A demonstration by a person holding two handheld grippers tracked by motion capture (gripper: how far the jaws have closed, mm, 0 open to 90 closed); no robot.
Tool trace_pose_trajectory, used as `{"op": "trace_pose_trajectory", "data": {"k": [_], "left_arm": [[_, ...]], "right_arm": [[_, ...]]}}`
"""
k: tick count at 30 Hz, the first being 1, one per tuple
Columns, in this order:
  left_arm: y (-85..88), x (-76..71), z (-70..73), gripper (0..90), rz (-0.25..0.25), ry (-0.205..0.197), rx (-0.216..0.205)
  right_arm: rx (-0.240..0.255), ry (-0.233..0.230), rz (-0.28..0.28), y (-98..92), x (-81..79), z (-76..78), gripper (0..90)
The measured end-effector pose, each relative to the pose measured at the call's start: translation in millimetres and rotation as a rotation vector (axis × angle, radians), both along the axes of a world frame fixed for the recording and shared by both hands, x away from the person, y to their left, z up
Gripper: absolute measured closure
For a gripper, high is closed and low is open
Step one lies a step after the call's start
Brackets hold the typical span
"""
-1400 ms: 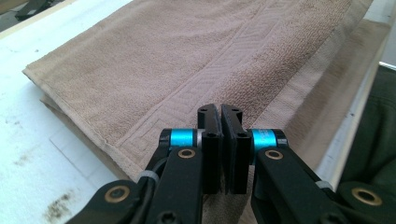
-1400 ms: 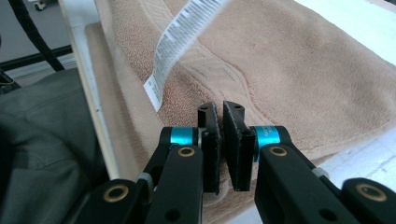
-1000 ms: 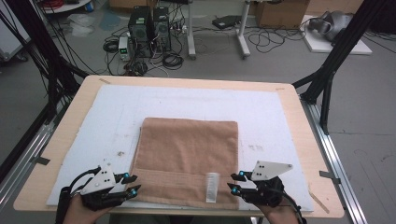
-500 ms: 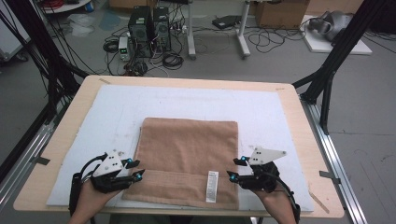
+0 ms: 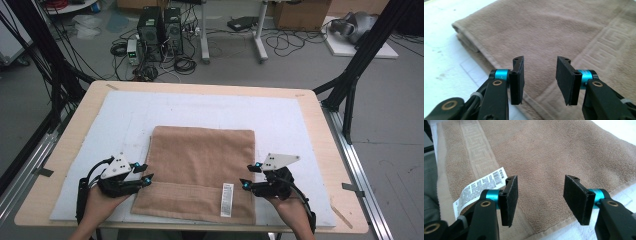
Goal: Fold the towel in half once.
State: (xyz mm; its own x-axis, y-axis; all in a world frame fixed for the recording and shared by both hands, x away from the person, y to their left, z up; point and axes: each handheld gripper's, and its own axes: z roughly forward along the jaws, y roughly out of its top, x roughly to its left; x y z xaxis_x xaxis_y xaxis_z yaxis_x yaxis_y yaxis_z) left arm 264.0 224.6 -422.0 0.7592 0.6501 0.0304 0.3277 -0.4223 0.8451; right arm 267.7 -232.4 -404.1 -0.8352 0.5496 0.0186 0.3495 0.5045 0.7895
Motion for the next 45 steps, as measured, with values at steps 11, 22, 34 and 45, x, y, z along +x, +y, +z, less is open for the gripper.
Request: {"op": "trace_pose_trajectory", "data": {"k": [11,22,34,45], "left_arm": [[11.8,51.7,17.1,61.6,0.101,-0.010,-0.056],[1.4,99.8,16.8,60.3,0.129,0.039,-0.073],[-15.4,138.9,2.7,54.8,0.037,0.095,-0.032],[-26.0,132.6,4.3,82.9,0.025,0.053,0.063]], "right_arm": [[-0.025,-0.018,-0.008,4.6,31.5,10.3,44.1],[-0.034,-0.034,-0.074,3.9,80.3,12.7,46.4],[-0.079,0.022,-0.114,2.8,129.1,-3.2,43.0],[-0.102,0.094,-0.110,12.4,134.0,-15.6,83.4]]}}
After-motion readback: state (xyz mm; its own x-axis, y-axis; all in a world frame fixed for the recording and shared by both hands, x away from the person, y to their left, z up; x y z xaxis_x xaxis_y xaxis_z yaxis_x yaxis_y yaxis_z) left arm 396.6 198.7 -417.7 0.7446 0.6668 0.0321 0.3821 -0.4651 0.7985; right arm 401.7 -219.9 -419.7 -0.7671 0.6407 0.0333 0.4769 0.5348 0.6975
